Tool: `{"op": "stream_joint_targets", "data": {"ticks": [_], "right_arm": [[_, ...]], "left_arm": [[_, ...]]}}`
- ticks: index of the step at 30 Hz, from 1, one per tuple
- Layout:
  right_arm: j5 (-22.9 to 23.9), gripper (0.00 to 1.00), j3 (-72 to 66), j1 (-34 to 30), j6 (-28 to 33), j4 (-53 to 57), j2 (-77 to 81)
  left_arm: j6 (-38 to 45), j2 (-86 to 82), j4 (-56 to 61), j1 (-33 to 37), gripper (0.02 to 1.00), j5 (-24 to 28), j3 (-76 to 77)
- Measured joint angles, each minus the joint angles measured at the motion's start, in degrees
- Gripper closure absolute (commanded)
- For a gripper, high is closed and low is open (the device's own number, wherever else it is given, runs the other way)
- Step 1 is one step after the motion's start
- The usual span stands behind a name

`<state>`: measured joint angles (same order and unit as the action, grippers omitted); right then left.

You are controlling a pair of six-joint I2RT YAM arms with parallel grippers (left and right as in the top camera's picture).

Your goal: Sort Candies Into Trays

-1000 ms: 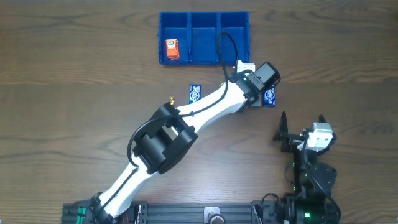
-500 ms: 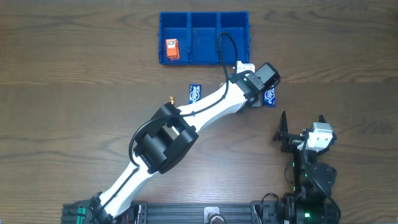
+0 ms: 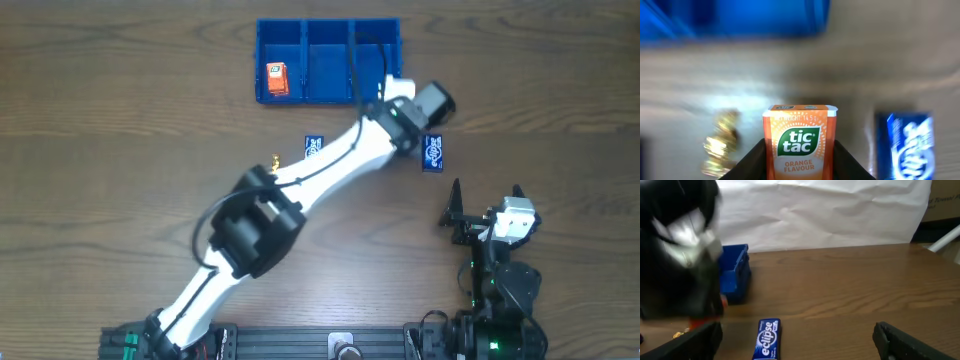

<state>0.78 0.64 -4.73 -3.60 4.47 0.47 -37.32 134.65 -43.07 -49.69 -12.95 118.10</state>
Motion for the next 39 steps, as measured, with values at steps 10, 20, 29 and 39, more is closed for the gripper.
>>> {"op": "stream_joint_targets", "data": {"ticks": [10,20,29,39], "right_arm": [[0.0,0.001,0.0,0.0,0.0,0.0,0.0],[0.0,0.001,0.0,0.0,0.0,0.0,0.0],[0.0,0.001,0.0,0.0,0.0,0.0,0.0],[0.0,0.001,0.0,0.0,0.0,0.0,0.0]], "left_arm": [[9.4,-15.6,-2.4,20.6,0.822,-1.0,3.8],[16.0,-10.2,-2.4,25.7,0.820,2.8,3.2],[19.3,-5.2,-2.2,27.0,0.814,6.7,3.2],[19.6,-4.5,-2.6,28.5,0.809,7.5,3.1]]}}
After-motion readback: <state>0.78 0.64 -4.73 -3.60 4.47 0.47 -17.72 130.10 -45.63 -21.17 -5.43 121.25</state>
